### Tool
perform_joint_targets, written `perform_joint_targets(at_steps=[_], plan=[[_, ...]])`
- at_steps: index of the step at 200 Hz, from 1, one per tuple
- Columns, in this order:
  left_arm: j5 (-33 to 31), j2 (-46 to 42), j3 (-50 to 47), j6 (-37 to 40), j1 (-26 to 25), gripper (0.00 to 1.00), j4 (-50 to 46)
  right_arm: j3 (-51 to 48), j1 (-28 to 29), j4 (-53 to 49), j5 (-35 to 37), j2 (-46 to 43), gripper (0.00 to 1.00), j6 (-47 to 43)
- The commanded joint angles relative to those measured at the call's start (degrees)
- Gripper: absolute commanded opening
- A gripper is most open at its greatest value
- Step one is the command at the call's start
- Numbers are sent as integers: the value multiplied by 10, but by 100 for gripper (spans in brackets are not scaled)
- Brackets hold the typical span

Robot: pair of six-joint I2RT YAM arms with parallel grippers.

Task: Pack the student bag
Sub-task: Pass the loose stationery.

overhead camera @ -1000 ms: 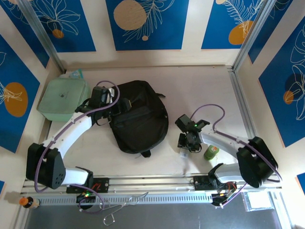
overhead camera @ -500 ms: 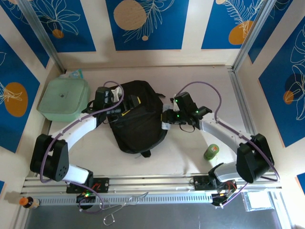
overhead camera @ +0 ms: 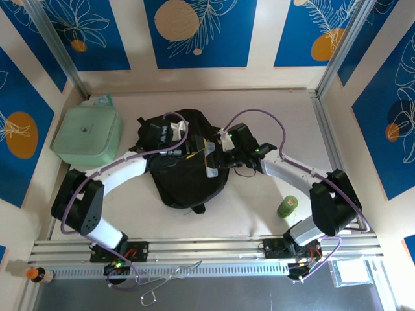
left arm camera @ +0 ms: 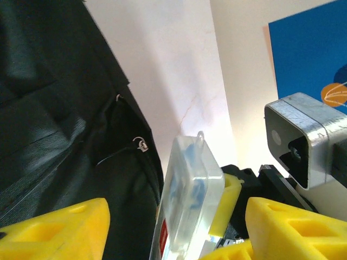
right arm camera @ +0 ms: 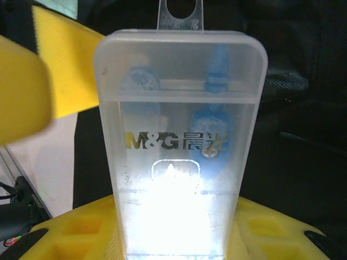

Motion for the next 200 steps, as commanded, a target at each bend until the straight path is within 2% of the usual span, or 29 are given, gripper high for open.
perform_joint_targets(at_steps=[1,11,47,105,117,138,153,172,200], plan=[[-14,9,31,32,-15,65,-14,23,4,12,-20,9,27,-18],[-27,13,37,46,-20,64,-30,24,5,11,-20,11,27,-20],[-43,25,54,62,-27,44,-65,30,10,13,-18,18,27,-20],[-43,30,60,42,-22,28,-49,30,2,27,-47,13,30,1],[-39,22,49,22,-12,25,-25,22,-7,41,-65,0,35,22],[-24,1,20,-31,15,24,49,0,-18,80,-101,-25,58,66],[-14,-12,2,-67,33,23,101,-20,-22,116,-113,-41,70,97],[-10,-30,-17,-110,54,24,159,-45,-39,171,-128,-56,77,160],[-19,-53,-39,-170,75,23,239,-90,-72,300,-171,-54,81,287]])
